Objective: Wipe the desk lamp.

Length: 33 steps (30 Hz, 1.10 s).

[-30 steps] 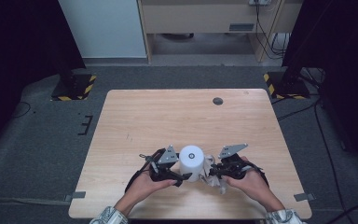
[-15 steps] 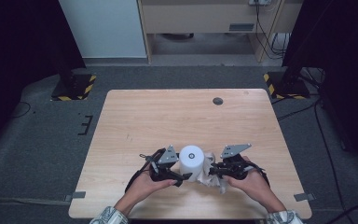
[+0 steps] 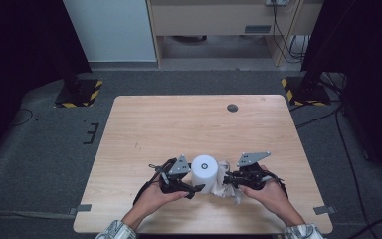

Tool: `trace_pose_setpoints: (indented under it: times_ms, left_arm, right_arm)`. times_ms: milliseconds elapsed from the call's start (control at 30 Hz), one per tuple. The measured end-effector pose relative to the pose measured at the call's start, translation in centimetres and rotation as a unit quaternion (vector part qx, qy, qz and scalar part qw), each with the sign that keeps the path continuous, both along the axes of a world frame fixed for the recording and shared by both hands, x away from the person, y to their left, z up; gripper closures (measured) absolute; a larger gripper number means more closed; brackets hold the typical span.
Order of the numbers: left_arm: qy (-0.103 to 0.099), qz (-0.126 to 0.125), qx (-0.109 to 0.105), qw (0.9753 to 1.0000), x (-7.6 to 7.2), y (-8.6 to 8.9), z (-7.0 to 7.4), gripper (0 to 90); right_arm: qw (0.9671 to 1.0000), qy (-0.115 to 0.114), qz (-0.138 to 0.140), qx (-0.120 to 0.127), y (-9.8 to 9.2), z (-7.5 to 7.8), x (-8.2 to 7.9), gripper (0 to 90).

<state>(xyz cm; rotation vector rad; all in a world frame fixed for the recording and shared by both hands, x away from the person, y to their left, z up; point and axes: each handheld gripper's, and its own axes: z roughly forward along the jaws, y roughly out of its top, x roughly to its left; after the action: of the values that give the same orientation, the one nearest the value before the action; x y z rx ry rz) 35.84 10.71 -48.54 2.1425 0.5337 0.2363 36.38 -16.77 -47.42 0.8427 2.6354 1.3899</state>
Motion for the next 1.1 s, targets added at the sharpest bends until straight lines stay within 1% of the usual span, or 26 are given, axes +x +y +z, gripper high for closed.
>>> trace_pose_setpoints:
  times_ms: [100, 167, 233, 400, 500, 567, 667, 800, 867, 933, 967, 1100]
  left_arm:
    - [-0.001, -0.001, 0.002, 1.0000, 0.0, 0.0, 0.0, 15.6]
    - [-0.001, -0.001, 0.002, 1.0000, 0.0, 0.0, 0.0, 15.8]
    - [-0.001, -0.002, 0.002, 1.0000, 0.0, 0.0, 0.0, 16.0]
    - [-0.001, -0.002, 0.002, 1.0000, 0.0, 0.0, 0.0, 16.1]
    - [-0.002, -0.002, 0.002, 1.0000, 0.0, 0.0, 0.0, 16.0]
    - [-0.002, -0.002, 0.003, 1.0000, 0.0, 0.0, 0.0, 16.0]
    - [-0.002, -0.002, 0.003, 1.0000, 0.0, 0.0, 0.0, 16.0]
    - [-0.003, -0.002, 0.003, 1.0000, 0.0, 0.0, 0.0, 15.9]
    - [-0.003, -0.002, 0.003, 1.0000, 0.0, 0.0, 0.0, 15.9]
    - [-0.003, -0.002, 0.003, 1.0000, 0.0, 0.0, 0.0, 15.9]
    - [-0.003, -0.002, 0.003, 1.0000, 0.0, 0.0, 0.0, 15.9]
    - [-0.003, -0.002, 0.003, 1.0000, 0.0, 0.0, 0.0, 15.9]
  right_arm:
    - [0.9995, -0.012, -0.010, 0.027, -0.4, 1.0, 0.1, 80.0]
    - [0.9991, -0.016, -0.014, 0.035, -0.5, 1.3, 0.2, 80.0]
    - [0.9991, -0.014, -0.016, 0.037, -0.5, 1.2, 0.4, 80.0]
    - [0.9993, -0.006, -0.021, 0.030, -0.2, 0.6, 1.3, 80.0]
    - [0.9996, 0.001, -0.021, 0.021, 0.1, 0.0, 1.6, 80.0]
    - [0.9997, 0.009, -0.021, 0.011, 0.2, -0.6, 1.8, 80.0]
    - [0.9997, 0.014, -0.022, -0.002, 0.5, -1.3, 2.0, 80.1]
    - [0.9994, 0.023, -0.019, -0.015, 0.7, -1.9, 2.1, 80.1]
    - [0.9994, 0.026, -0.019, -0.014, 0.6, -2.0, 2.2, 80.1]
    - [0.9995, 0.022, -0.020, -0.012, 0.6, -1.8, 2.2, 80.1]
    - [0.9995, 0.021, -0.022, -0.008, 0.6, -1.5, 2.2, 80.1]
    - [0.9993, 0.005, -0.029, 0.022, 0.4, -0.1, 2.7, 80.0]
